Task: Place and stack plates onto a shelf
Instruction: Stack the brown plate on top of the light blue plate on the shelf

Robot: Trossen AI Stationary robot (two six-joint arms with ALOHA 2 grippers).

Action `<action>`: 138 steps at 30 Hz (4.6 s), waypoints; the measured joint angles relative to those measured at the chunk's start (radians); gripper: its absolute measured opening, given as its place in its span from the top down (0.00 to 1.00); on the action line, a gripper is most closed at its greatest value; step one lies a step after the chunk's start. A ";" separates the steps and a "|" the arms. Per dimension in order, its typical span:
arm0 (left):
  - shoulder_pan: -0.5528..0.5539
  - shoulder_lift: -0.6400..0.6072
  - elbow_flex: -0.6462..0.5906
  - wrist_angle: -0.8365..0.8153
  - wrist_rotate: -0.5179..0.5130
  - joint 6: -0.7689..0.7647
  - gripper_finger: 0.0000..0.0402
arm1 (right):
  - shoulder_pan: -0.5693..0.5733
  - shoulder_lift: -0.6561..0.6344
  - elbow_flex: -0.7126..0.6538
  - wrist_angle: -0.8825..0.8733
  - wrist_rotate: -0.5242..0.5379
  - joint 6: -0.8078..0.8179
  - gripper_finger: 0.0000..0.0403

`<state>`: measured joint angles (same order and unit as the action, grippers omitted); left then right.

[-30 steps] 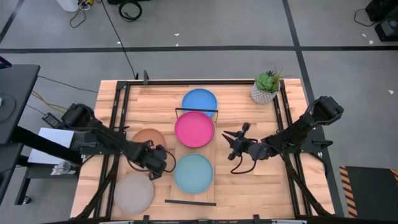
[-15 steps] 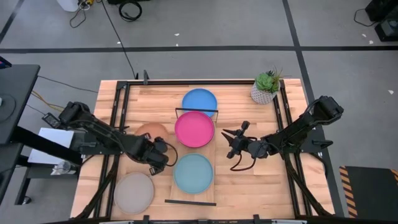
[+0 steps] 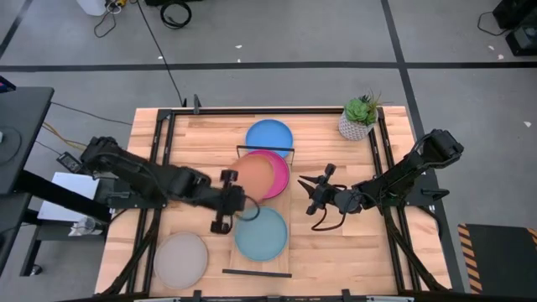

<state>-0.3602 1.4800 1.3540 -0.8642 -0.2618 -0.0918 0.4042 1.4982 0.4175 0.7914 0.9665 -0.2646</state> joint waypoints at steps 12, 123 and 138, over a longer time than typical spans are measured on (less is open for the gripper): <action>0.209 0.171 -0.002 0.041 0.210 0.284 0.96 | 0.000 0.000 0.000 -0.007 -0.044 0.026 0.81; 0.289 0.215 -0.006 -0.228 -0.153 0.295 0.65 | -0.220 0.233 0.054 0.144 -0.444 0.189 0.94; 0.200 0.212 -0.117 -0.158 -0.360 0.402 0.65 | -0.220 0.233 0.054 0.165 -0.468 0.187 0.94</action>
<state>-0.1600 1.6924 1.2366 -1.0218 -0.6220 0.3097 0.1837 1.7313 0.4713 0.9566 0.4981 -0.0773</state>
